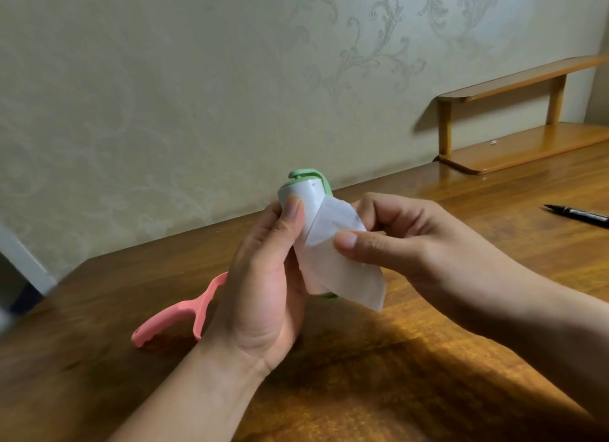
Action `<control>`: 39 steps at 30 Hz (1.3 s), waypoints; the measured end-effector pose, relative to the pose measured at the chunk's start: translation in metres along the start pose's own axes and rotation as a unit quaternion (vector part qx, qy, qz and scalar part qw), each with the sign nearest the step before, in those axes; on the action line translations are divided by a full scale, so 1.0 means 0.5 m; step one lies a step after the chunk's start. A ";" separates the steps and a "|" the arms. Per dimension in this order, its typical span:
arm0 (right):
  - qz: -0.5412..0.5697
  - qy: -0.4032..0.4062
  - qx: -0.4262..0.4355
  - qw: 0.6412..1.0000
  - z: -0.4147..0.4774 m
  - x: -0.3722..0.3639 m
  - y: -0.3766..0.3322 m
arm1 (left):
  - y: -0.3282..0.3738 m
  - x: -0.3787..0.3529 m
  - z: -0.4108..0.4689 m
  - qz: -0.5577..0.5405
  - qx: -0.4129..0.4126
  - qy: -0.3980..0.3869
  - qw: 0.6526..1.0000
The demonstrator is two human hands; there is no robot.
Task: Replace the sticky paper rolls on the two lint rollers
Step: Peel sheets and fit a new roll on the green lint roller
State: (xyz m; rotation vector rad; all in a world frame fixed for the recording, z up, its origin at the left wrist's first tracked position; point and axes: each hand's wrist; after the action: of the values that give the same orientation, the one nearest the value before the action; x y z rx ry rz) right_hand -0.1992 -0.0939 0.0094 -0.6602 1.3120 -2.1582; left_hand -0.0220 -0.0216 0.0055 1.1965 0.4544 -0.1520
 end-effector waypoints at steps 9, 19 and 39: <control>-0.011 0.020 -0.056 0.998 0.003 -0.005 0.011 | -0.001 -0.005 0.007 0.009 -0.047 0.059 0.997; 0.124 0.034 -0.120 0.985 0.010 -0.010 0.012 | 0.003 -0.001 0.019 0.027 -0.038 0.090 0.995; 0.220 -0.003 -0.140 0.965 0.013 0.016 0.024 | -0.002 0.036 0.023 0.057 0.051 0.066 0.995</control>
State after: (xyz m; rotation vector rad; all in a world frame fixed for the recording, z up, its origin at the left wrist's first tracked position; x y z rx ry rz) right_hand -0.1990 -0.1082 0.0023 -0.4240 1.6031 -1.6317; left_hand -0.0032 -0.0302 0.0006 1.3348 0.4975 0.0017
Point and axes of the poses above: each hand's wrist, its own z-axis towards the middle knuckle, its own x-axis out of the back of the hand, y = z × x, and after that the axes turned 6 degrees about -z, right-handed
